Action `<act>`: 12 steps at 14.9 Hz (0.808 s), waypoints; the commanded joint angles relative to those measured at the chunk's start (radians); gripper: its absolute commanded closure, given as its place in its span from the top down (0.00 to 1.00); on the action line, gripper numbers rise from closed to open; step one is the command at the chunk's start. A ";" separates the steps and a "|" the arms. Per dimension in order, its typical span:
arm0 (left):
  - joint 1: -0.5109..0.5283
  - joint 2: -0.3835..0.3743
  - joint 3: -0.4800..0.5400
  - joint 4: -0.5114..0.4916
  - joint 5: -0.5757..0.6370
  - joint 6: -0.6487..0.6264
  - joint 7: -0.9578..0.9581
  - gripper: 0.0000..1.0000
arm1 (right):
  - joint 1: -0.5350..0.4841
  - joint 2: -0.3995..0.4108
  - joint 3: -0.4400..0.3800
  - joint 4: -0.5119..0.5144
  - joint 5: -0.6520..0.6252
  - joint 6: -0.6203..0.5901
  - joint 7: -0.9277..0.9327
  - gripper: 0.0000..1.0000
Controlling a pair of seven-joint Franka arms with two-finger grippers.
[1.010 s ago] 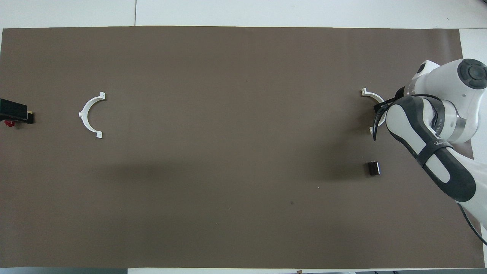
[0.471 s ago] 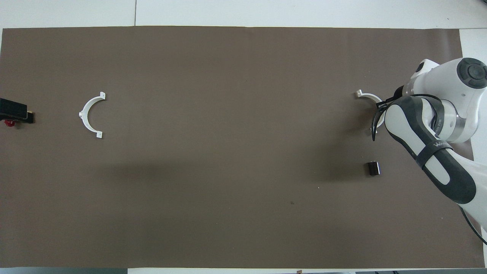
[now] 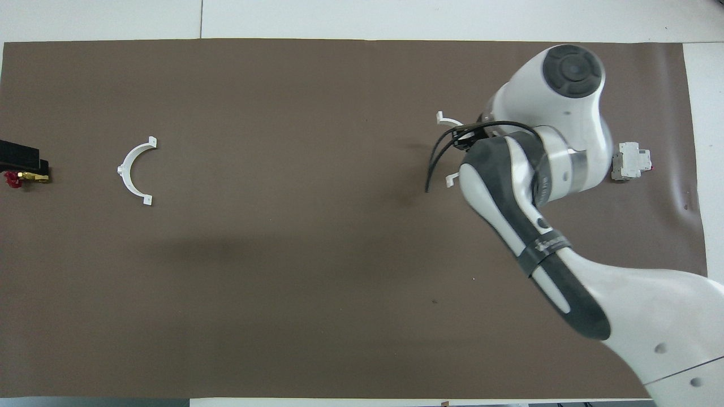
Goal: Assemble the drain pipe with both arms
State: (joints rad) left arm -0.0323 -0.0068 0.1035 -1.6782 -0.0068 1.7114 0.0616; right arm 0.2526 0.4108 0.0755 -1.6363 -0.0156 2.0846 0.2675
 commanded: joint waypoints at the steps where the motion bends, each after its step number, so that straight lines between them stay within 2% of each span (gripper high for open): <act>1: -0.001 -0.015 0.001 -0.106 -0.004 0.130 0.027 1.00 | 0.086 0.022 -0.005 0.012 -0.012 0.009 0.259 0.04; 2: 0.000 -0.006 0.001 -0.141 -0.002 0.186 0.035 1.00 | 0.089 0.038 -0.005 -0.003 -0.012 0.046 0.312 0.04; 4: 0.003 0.049 0.002 -0.176 -0.002 0.275 0.050 1.00 | 0.074 0.052 -0.005 -0.043 -0.021 0.090 0.303 0.04; 8: 0.008 0.169 0.002 -0.196 -0.004 0.414 0.083 1.00 | 0.083 0.040 -0.005 -0.080 -0.021 0.095 0.225 0.04; 12: 0.028 0.244 0.002 -0.252 -0.004 0.582 0.112 1.00 | 0.097 0.034 -0.003 -0.094 -0.023 0.087 0.146 0.05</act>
State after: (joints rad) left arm -0.0194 0.2220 0.1057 -1.8979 -0.0068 2.2221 0.1360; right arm 0.3531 0.4749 0.0680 -1.6947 -0.0256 2.1665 0.4751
